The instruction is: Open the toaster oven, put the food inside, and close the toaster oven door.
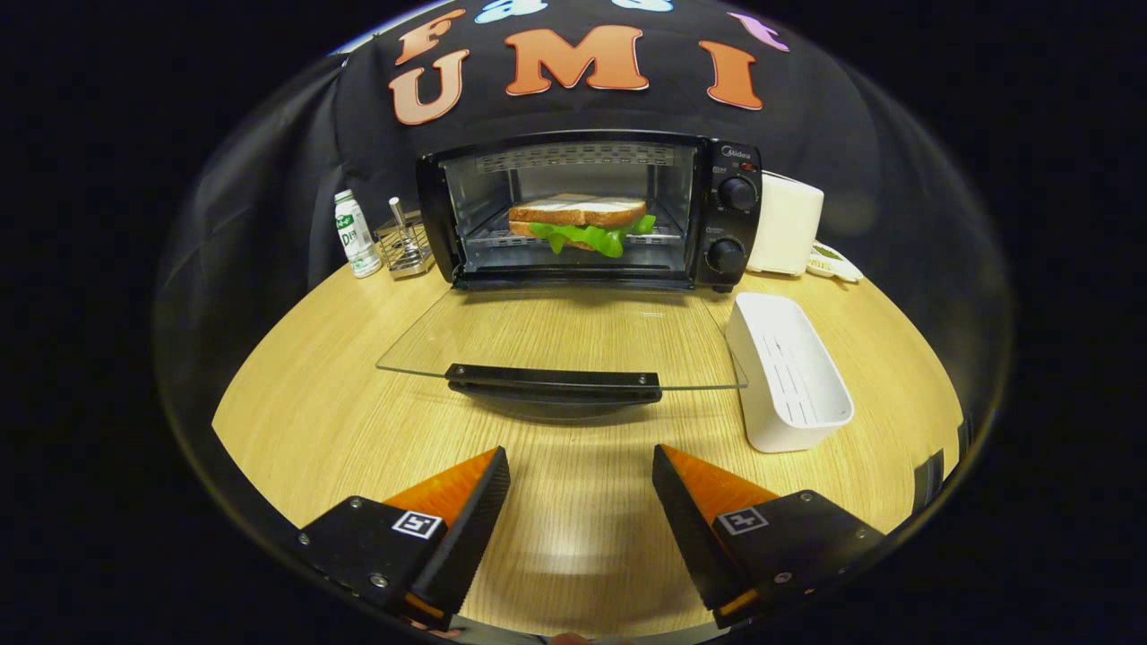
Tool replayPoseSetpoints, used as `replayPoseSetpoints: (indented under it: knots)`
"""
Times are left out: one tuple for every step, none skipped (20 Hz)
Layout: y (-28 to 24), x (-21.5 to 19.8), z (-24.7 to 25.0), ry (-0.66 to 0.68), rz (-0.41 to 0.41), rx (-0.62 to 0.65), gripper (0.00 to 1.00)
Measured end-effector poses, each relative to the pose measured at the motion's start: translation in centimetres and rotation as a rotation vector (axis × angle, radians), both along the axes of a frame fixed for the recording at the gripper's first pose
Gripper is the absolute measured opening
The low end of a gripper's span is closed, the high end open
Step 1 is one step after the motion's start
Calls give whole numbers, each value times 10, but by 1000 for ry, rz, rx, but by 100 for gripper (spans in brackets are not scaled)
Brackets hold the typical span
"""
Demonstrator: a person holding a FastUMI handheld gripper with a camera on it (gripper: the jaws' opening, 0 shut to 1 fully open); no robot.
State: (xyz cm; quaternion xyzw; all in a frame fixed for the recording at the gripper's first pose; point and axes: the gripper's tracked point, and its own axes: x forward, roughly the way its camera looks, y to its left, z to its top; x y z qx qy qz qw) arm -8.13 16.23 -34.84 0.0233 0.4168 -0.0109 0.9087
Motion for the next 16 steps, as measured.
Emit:
replayPoseSetpoints:
  knots:
    - [0,5,-2,2,0,-7,96]
    - [0,9,-2,0,6,-14,96]
    - [-1,13,-2,-5,8,-22,96]
    - [-1,15,-3,-1,11,-26,96]
    - [1,18,-4,2,12,-26,96]
    - [2,21,-5,5,13,-30,96]
    - [2,22,-8,20,5,-29,96]
    - [1,24,-8,18,-3,-23,95]
    - [6,25,-8,18,2,-8,96]
    - [9,29,-5,6,3,1,96]
    - [13,30,-3,1,12,9,96]
    - [15,32,3,-15,20,7,97]
    - [15,38,9,-40,25,-1,99]
    - [13,44,15,-62,28,-13,98]
    - [11,51,23,-88,23,-20,99]
    - [10,57,30,-103,13,-16,98]
